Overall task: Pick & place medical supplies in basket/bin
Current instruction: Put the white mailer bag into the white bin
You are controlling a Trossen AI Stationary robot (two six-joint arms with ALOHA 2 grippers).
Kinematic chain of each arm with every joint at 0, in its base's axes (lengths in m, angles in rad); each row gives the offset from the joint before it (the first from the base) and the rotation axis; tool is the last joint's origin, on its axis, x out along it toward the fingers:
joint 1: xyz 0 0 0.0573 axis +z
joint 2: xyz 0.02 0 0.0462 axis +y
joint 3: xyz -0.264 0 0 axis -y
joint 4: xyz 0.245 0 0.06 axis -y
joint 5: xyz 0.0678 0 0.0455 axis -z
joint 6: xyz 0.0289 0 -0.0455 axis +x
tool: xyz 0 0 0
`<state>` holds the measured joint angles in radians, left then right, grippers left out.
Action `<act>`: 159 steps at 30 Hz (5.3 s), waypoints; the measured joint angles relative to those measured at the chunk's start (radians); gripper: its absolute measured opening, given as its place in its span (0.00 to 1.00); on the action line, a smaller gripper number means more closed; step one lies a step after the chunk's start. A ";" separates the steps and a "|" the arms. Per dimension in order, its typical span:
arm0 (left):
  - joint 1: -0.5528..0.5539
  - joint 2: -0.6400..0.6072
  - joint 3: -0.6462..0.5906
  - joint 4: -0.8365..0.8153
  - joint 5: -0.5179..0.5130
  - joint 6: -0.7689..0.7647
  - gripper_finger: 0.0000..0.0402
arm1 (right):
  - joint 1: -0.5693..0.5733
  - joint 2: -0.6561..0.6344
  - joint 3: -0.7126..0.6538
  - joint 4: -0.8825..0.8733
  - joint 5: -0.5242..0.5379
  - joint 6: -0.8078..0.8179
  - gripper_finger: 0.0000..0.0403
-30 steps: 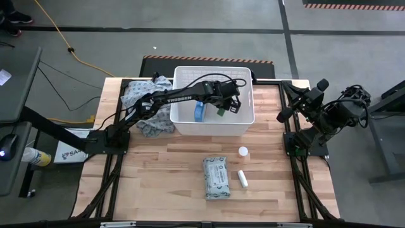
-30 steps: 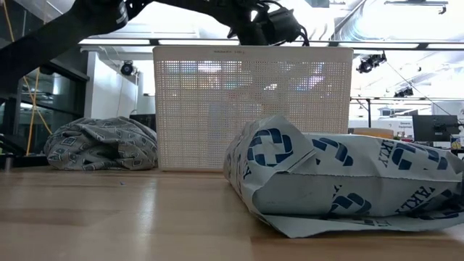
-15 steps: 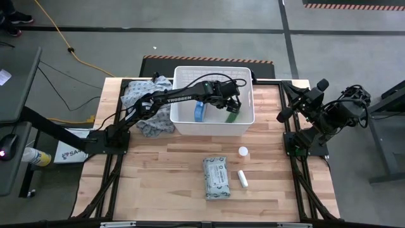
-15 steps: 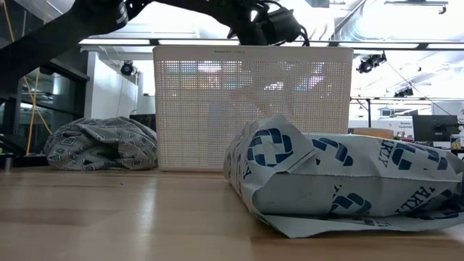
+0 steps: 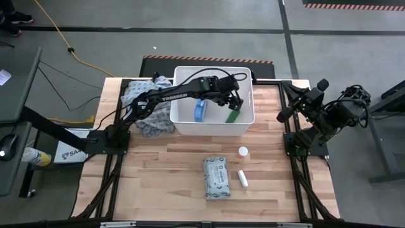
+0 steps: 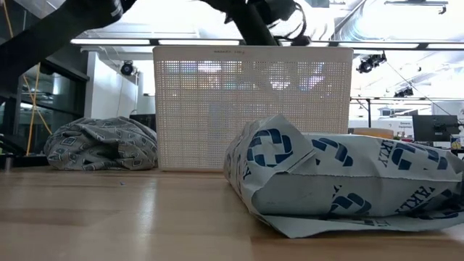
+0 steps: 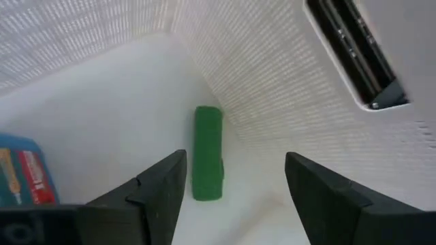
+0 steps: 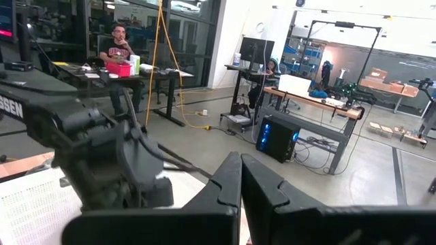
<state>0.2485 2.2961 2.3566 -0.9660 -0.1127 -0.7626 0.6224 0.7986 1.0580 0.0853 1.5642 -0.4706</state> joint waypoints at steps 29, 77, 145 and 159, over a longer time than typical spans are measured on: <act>-0.106 -0.263 0.000 -0.069 0.253 0.105 0.69 | 0.000 0.000 0.000 0.000 0.005 -0.001 0.00; -0.596 -0.280 -0.325 -0.262 0.040 -0.659 0.69 | 0.000 0.000 0.000 0.000 0.004 0.043 0.00; -0.562 -0.163 -0.727 0.320 0.143 -0.710 0.44 | 0.000 0.021 0.000 0.000 -0.007 0.070 0.00; -0.563 -0.159 -0.701 0.305 0.135 -0.707 0.20 | 0.000 0.021 0.000 0.000 -0.007 0.070 0.00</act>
<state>-0.3143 2.1366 1.6551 -0.6605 0.0221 -1.4701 0.6228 0.8200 1.0580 0.0856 1.5570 -0.4006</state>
